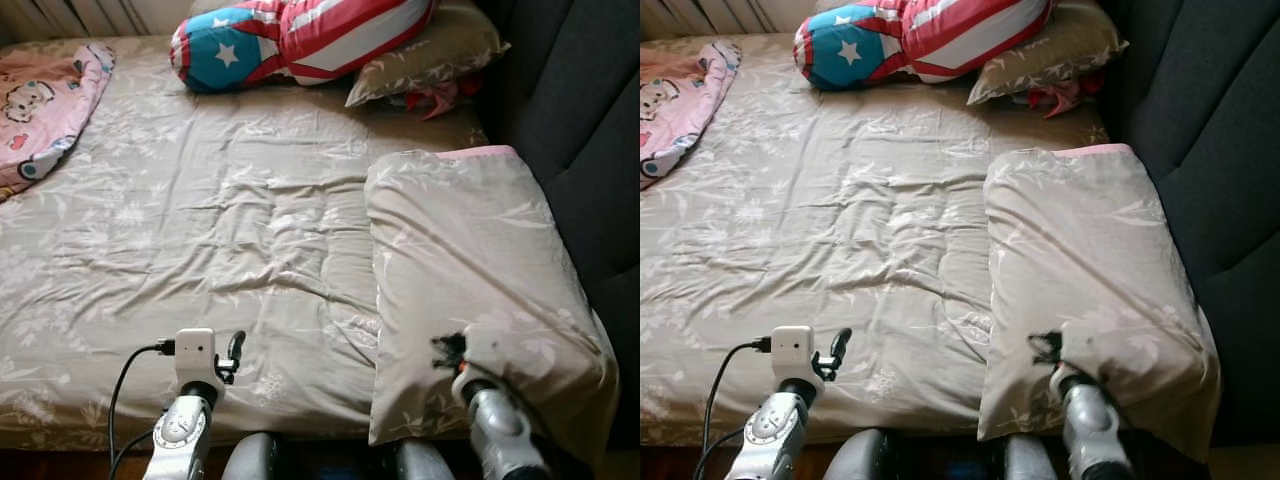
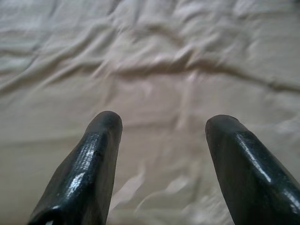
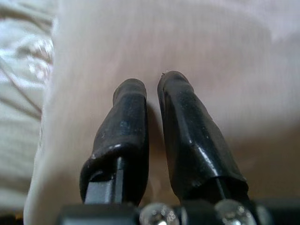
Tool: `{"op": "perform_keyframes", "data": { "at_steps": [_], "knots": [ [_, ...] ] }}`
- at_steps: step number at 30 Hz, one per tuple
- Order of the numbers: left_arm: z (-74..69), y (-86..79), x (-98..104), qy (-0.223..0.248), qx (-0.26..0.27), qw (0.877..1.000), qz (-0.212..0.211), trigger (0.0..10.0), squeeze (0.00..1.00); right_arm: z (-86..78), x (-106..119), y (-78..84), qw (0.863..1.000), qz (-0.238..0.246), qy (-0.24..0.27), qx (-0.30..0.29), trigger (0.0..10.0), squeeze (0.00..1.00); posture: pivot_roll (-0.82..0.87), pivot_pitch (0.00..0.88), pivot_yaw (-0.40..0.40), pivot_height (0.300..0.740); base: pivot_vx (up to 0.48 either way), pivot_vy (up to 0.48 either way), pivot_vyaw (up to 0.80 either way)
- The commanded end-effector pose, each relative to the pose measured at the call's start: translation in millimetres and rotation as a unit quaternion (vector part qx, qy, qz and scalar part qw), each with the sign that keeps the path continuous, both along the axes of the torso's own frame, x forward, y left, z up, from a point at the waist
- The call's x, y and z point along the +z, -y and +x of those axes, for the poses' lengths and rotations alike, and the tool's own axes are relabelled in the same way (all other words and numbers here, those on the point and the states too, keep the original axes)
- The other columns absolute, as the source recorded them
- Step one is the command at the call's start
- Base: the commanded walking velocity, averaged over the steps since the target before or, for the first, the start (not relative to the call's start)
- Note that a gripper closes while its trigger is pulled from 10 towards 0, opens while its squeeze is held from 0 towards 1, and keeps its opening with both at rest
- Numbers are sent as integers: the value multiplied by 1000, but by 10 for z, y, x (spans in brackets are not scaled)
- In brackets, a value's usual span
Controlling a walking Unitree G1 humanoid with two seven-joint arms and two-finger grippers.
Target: Clean up the room
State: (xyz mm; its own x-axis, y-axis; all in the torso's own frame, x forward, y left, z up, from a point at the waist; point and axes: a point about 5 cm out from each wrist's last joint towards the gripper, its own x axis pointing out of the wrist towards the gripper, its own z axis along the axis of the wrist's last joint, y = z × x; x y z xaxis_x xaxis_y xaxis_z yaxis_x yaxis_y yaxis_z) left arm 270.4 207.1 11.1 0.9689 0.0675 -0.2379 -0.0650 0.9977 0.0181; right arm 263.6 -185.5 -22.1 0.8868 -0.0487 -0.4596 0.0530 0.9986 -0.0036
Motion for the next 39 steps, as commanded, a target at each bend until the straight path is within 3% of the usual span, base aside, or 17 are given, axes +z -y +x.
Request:
{"op": "perform_keyframes", "data": {
  "at_steps": [1, 4, 12, 15, 19, 22, 25, 39],
  "knots": [
    [-140, -91, -159, -42, 22, 999, -2, 10000, 0, -91, -87, -13, 1000, 0, -24, 1, 10000, 0, -97, 192, 26, 701, 0, 0, 0],
    [-386, -131, -419, -113, 31, 993, 4, 10000, 0, -116, -114, -85, 999, 13, -27, 34, 10000, 0, -115, 165, 24, 726, 0, 0, 0],
    [-648, -172, -670, -201, 61, 978, 4, 10000, 0, -251, -232, -2, 997, 1, -72, 34, 10000, 0, -122, 120, 12, 740, 0, 0, 0],
    [-771, -116, -783, -246, 49, 968, 7, 10000, 0, -371, -320, 40, 995, -2, -101, 20, 10000, 0, -118, 100, 13, 740, 0, 0, 0],
    [-799, -44, -819, -259, 35, 965, 6, 10000, 0, -487, -398, 84, 992, 0, -127, -7, 10000, 0, -124, 84, 16, 740, 0, 0, 0],
    [-825, -17, -845, -269, 36, 962, 5, 10000, 0, -711, -529, 127, 984, 16, -168, -50, 10000, 0, -119, 69, 23, 740, 0, 0, 0],
    [-832, -23, -849, -271, 38, 962, 4, 10000, 0, -831, -588, 151, 980, 26, -185, -73, 10000, 0, -113, 63, 31, 740, 0, 0, 0],
    [-856, -55, -862, -282, 35, 959, 10, 10000, 0, -938, -647, 119, 975, 33, -206, -77, 10000, 0, -131, 75, 53, 740, 0, 0, 0]
  ]
}}
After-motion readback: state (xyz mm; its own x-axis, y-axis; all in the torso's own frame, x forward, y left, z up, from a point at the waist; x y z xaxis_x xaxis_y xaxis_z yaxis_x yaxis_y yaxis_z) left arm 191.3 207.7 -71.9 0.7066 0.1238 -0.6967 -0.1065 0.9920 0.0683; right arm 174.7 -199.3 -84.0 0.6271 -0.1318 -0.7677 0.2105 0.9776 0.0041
